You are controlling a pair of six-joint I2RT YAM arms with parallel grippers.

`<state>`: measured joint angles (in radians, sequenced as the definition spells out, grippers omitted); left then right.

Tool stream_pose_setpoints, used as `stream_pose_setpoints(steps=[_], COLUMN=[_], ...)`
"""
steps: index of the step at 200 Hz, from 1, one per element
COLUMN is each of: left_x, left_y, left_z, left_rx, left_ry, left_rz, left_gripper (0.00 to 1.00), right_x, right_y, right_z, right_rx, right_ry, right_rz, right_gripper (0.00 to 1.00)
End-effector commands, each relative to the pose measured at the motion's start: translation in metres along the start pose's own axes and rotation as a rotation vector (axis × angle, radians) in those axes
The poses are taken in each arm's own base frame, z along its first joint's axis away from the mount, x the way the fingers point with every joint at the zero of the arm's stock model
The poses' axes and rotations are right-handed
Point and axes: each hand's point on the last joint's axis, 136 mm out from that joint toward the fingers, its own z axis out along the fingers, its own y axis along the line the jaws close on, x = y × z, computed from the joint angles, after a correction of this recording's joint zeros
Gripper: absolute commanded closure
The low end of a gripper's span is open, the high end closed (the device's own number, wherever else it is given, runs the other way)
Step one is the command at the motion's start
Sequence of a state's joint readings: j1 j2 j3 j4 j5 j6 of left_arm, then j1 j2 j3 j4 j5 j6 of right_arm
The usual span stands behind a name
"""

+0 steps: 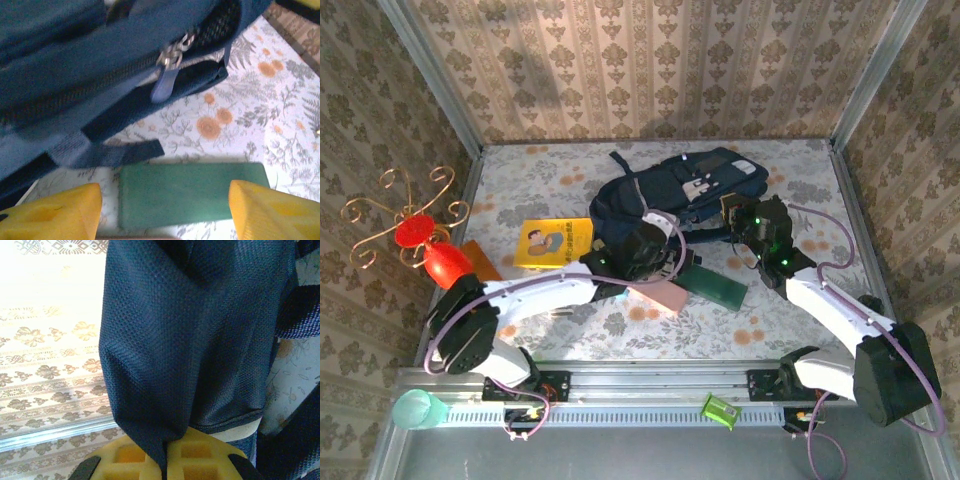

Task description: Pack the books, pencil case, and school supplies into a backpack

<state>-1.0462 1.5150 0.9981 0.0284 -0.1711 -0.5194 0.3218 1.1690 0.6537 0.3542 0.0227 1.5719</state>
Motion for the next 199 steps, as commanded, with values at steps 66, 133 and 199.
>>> stream_pose_setpoints(steps=[66,133,199], left_x=[-0.047,-0.07,-0.052], left_y=[0.009,0.02,0.033], left_z=[0.038,0.054,0.047], left_rx=[-0.066,-0.073,-0.023], left_ry=[-0.158,-0.203,-0.156], left_rz=[-0.087,-0.081,-0.014], left_gripper=[0.42,0.61,0.97], right_x=[0.011,0.011,-0.012], right_y=[0.056,0.044,0.017], right_z=[-0.003,-0.003,-0.005], right_rx=[-0.156,-0.127,-0.052], right_ry=[0.028,0.021,-0.066], right_rz=[0.028,0.012,-0.038], right_gripper=[0.96,0.95,0.96])
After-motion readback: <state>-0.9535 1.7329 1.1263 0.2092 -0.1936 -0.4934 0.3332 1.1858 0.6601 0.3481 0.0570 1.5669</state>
